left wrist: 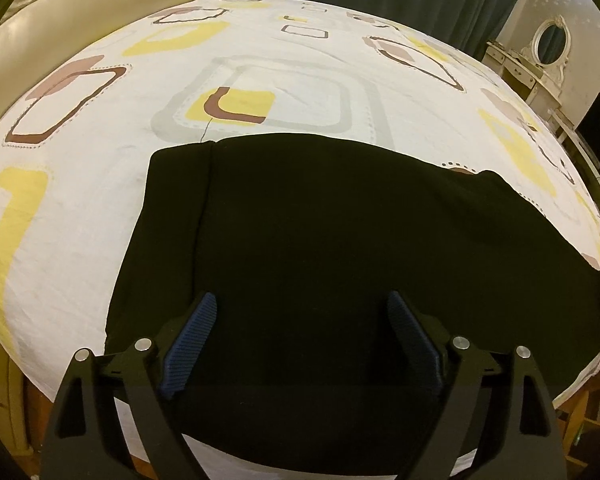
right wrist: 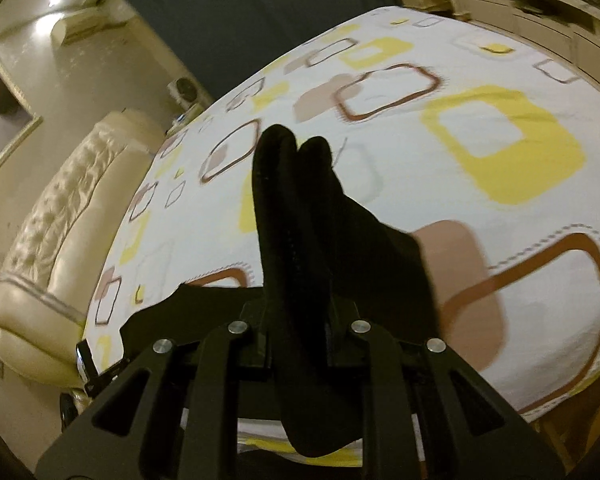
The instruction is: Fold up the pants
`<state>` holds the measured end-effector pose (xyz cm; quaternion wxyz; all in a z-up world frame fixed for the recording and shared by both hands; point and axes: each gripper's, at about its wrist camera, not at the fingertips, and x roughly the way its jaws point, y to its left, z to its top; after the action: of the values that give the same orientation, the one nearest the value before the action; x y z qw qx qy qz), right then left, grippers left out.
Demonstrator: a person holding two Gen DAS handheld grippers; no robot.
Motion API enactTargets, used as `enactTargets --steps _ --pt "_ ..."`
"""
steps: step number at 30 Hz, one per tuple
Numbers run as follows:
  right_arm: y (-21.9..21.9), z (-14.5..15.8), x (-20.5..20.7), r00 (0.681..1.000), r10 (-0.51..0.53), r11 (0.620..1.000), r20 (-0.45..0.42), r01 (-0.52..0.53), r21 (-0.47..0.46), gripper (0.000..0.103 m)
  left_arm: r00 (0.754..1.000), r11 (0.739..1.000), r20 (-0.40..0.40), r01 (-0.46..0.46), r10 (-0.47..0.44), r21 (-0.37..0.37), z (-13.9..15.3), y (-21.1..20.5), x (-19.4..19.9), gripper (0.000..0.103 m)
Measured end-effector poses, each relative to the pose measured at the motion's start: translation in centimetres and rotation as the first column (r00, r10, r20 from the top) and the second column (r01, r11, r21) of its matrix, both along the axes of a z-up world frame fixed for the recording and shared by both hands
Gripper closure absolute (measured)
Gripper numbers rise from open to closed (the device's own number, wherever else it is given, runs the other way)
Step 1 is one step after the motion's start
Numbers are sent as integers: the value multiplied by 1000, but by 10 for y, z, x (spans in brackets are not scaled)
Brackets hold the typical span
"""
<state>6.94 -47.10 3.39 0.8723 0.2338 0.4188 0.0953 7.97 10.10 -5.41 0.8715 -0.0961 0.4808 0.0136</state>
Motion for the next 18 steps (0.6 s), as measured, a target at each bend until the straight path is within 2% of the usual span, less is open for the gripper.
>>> enactTargets --steps 7,11,18 --pt "79 -13 16 996 85 995 -22 -86 -44 87 1000 1000 -8 -6 6 -17 0 2 1 16" --pt "121 -25 22 991 127 986 -46 -132 -102 87 1000 1000 -8 -5 5 -22 0 3 2 16" --pt "171 -52 28 982 166 971 -87 -178 -158 87 1000 1000 -8 -2 2 -17 0 3 2 16"
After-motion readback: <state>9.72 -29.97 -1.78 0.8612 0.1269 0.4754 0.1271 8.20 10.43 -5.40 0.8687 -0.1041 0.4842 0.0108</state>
